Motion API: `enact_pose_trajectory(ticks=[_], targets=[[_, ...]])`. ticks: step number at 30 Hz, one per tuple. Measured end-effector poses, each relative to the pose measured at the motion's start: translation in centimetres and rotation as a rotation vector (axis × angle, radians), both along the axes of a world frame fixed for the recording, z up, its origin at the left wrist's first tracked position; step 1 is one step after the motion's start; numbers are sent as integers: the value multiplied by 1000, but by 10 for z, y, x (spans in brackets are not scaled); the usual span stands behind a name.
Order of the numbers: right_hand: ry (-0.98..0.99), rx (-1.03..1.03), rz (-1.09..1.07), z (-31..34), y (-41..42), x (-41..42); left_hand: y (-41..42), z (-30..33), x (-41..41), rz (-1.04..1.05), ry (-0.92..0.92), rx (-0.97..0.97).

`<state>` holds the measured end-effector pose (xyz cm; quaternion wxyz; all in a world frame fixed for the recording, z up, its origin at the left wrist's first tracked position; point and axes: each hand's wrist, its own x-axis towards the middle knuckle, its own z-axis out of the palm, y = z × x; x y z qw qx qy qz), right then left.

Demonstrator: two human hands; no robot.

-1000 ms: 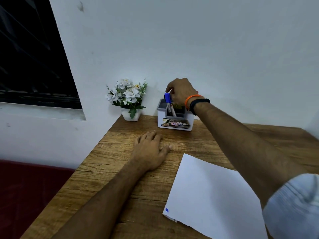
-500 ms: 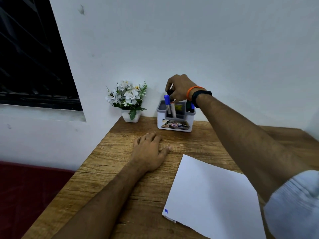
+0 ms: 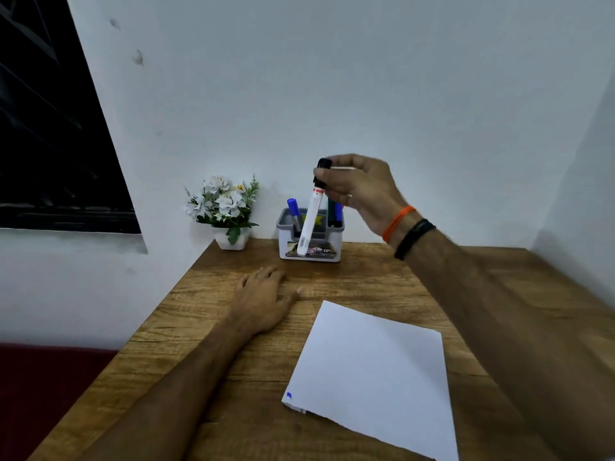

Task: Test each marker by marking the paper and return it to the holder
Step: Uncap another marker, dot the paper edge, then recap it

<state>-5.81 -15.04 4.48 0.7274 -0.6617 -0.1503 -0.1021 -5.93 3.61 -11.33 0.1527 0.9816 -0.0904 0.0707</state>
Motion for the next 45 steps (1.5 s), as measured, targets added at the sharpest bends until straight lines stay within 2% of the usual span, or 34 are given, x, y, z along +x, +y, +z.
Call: enact_pose_trajectory(ticks=[2,5,7,9,13,17,20,23,25,27,30,35,40,45], targets=[[131,25,57,-21,-4,-20,-3,6,-5,-29,-57,-112],[295,37,87,-54,-13,-37,-12,22,-17,-111,-86,-544],[370,54,104,-72,-19,-44,-16,34,-26,-268,-40,-847],[426,54,126,-84,-25,-48,-17,41,-33,-420,-6,-979],[509,-20,217,-96,-32,-53,-20,48,-42,-588,7,-925],[494,-101,282,-102,-33,-51,-18,46,-42,-634,10,-906],[463,-174,343,-103,-36,-50,-17,47,-42,-605,8,-934],[360,-428,367,-102,-42,-51,-15,47,-41,-527,-44,-949],[282,-521,309,-102,-45,-50,-13,47,-38,-449,-67,-974],[248,-492,246,-101,-48,-48,-11,46,-36,-374,-72,-978],[227,-318,185,-100,-53,-47,-10,47,-34,-312,-48,-957],[252,-83,125,-104,-47,-45,-12,44,-37,-355,66,-833],[251,-59,212,-115,-35,-49,-23,43,-45,-432,67,-612],[222,-102,250,-118,-22,-55,-28,43,-51,-452,-48,-435]])
